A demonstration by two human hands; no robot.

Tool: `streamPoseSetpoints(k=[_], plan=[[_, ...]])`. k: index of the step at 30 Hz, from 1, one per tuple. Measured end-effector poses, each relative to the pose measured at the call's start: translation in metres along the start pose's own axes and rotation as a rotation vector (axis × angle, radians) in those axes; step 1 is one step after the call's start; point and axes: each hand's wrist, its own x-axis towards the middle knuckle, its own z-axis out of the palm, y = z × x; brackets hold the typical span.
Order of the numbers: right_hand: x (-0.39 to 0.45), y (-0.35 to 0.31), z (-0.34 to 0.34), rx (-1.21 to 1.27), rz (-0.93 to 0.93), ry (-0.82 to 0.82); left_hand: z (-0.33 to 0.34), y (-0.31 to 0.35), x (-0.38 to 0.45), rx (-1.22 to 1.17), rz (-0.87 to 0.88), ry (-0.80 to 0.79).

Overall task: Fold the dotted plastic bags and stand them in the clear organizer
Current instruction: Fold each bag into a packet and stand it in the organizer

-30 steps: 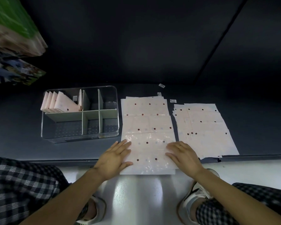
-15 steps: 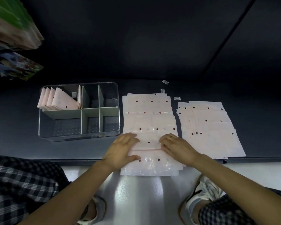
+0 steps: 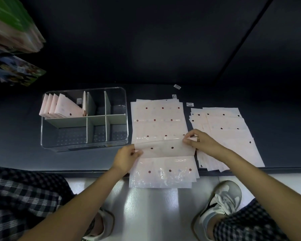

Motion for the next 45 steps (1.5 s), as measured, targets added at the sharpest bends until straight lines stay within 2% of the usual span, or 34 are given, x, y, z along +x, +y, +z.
streamPoseSetpoints(k=[3,7,10,12,14,15,17,19,21,25,26,28,29,31,33,34,38,41,45], plan=[[0.001,0.018,0.011,0.29,0.146,0.167,0.003,-0.002,0.005,-0.013,-0.086,0.029],[0.012,0.027,0.027,0.093,0.2,0.389,0.009,0.002,0.007,0.063,-0.113,0.091],[0.017,0.027,0.031,-0.072,0.204,0.44,0.017,0.012,0.0,0.125,-0.114,0.172],[0.018,0.027,0.032,-0.097,0.215,0.444,0.026,0.018,-0.01,0.173,-0.024,0.292],[0.019,0.027,0.033,-0.124,0.22,0.454,0.035,0.023,-0.02,0.257,0.202,0.402],[0.02,0.028,0.033,-0.136,0.221,0.46,0.039,0.024,-0.022,0.357,0.328,0.39],[0.02,0.029,0.035,-0.132,0.218,0.468,0.046,0.02,-0.021,0.613,0.496,0.194],[0.02,0.029,0.035,-0.137,0.212,0.466,0.051,0.01,-0.014,0.852,0.49,-0.041],[0.02,0.028,0.034,-0.148,0.219,0.458,0.049,-0.002,-0.004,1.01,0.455,-0.167],[0.012,0.019,0.04,-0.195,0.205,0.525,0.041,-0.02,0.005,1.104,0.492,-0.212],[0.009,0.016,0.046,-0.292,0.144,0.597,0.041,-0.023,0.006,1.112,0.5,-0.211],[0.001,0.01,0.062,-0.501,-0.097,0.722,0.043,-0.024,0.007,1.115,0.508,-0.204],[-0.001,0.006,0.072,-0.567,-0.233,0.712,0.044,-0.024,0.007,1.113,0.508,-0.197],[0.0,0.0,0.093,-0.68,-0.442,0.496,0.045,-0.024,0.008,1.115,0.509,-0.194],[0.004,0.001,0.111,-0.806,-0.499,0.183,0.045,-0.024,0.008,1.114,0.515,-0.2],[0.006,0.006,0.114,-0.863,-0.481,0.093,0.044,-0.025,0.008,1.112,0.518,-0.202],[0.008,0.034,0.093,-1.027,-0.386,0.088,0.043,-0.026,0.008,1.075,0.536,-0.189],[0.0,0.051,0.067,-1.048,-0.322,0.084,0.042,-0.028,0.008,1.07,0.558,-0.195],[-0.005,0.051,0.043,-1.062,-0.372,0.058,0.04,-0.03,0.011,1.039,0.58,-0.211]])
